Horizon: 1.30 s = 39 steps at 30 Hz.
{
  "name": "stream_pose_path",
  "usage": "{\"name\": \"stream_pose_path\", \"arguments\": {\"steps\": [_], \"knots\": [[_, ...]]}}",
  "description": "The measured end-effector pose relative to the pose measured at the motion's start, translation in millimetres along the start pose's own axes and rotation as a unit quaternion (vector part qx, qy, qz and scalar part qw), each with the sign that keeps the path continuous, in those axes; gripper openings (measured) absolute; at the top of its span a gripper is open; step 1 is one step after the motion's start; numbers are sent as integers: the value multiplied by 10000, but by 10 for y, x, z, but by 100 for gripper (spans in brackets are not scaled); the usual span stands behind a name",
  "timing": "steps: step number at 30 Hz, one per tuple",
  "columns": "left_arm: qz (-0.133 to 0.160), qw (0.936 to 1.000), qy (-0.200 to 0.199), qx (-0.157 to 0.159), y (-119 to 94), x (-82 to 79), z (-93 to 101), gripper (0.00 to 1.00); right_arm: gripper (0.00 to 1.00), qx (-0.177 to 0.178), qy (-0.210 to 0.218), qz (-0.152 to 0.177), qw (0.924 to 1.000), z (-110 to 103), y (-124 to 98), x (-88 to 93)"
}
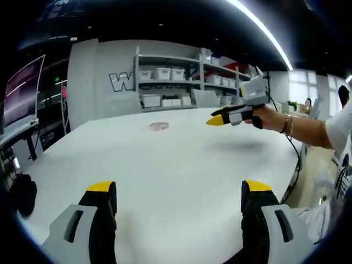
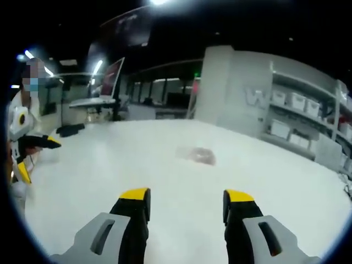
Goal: Open the resealable bag by pulling the two sides of the seal apart until the entire bag opening is separated and visibly accessible.
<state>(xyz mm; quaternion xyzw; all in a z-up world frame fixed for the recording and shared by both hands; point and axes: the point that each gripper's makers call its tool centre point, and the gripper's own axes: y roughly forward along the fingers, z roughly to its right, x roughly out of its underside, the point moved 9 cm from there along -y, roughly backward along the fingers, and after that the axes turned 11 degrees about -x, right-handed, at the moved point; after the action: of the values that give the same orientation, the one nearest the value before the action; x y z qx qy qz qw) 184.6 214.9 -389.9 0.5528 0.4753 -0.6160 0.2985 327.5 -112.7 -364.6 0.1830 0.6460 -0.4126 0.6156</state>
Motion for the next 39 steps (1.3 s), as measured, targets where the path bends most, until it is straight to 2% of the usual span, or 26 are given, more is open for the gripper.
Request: {"name": "stream_pose_path", "arguments": {"steps": [6,10,25,32,39], "knots": [[-19,10000,-41,9,-5,-9,15,93,51,-20,32,-17,10000,8,18,14],[-66,10000,-60,-20,-32,-2,23,93,47,-81,43,23,10000,-22,4,22],[-93,9999,-71,-97,-64,-82,136,93,46,-144,25,-20,9999,-88,-31,74],[-168,9997,-110,-128,-30,-98,136,93,46,-246,44,-117,9996,-119,19,127],[-219,9994,-181,-211,12,-131,95,93,45,-345,41,-162,9993,-25,134,75]]}}
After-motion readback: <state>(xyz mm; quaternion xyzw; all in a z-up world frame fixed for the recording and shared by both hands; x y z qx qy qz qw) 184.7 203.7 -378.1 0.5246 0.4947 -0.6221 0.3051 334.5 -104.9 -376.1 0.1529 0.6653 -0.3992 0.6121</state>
